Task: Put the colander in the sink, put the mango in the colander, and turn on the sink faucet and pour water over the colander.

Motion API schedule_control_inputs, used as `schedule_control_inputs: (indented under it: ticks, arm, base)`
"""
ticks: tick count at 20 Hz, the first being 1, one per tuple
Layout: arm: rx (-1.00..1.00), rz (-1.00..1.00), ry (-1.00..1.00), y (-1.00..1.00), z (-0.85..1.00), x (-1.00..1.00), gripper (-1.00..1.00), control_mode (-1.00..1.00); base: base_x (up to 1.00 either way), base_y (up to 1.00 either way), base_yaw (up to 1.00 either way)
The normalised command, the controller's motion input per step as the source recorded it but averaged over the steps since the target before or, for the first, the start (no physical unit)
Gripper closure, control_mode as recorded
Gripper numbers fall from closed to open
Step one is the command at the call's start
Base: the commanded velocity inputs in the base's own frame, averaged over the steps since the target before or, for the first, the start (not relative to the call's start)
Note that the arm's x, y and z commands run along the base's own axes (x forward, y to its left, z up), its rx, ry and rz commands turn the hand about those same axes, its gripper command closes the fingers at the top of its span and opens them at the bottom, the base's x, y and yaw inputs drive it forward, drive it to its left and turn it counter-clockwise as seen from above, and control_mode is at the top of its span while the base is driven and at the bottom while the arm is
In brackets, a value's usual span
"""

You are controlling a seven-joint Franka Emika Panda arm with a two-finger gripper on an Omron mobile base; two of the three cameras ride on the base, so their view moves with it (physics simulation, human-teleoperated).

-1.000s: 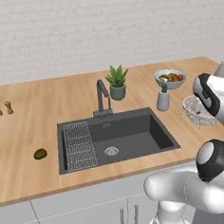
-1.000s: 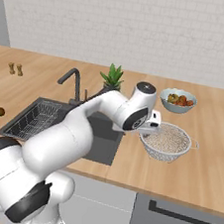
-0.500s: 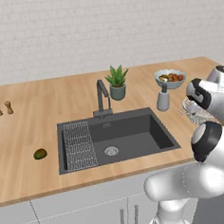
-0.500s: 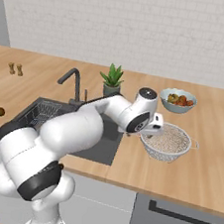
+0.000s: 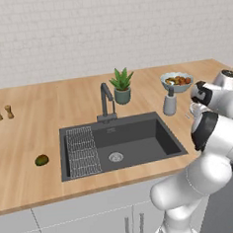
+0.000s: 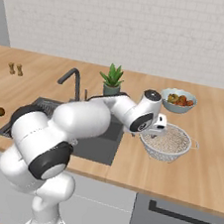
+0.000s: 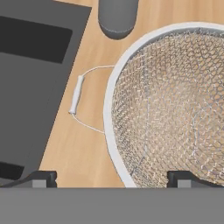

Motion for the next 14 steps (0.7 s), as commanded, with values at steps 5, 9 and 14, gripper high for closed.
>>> schedule_control_inputs:
  ticks: [5,9,14]
  arm:
    - [-0.03,0.0,0.0,0.0,-0.14,0.2,-1.0,-1.0]
    - [-0.04,0.0,0.0,-0.01,-0.25,0.14,-1.0,-1.0]
    - [-0.04,0.0,0.0,-0.01,-0.27,0.03,-1.0,-1.0]
  base:
    - [0.0,0.0,0.0]
    - [0.0,0.0,0.0]
    - [0.0,0.0,0.0]
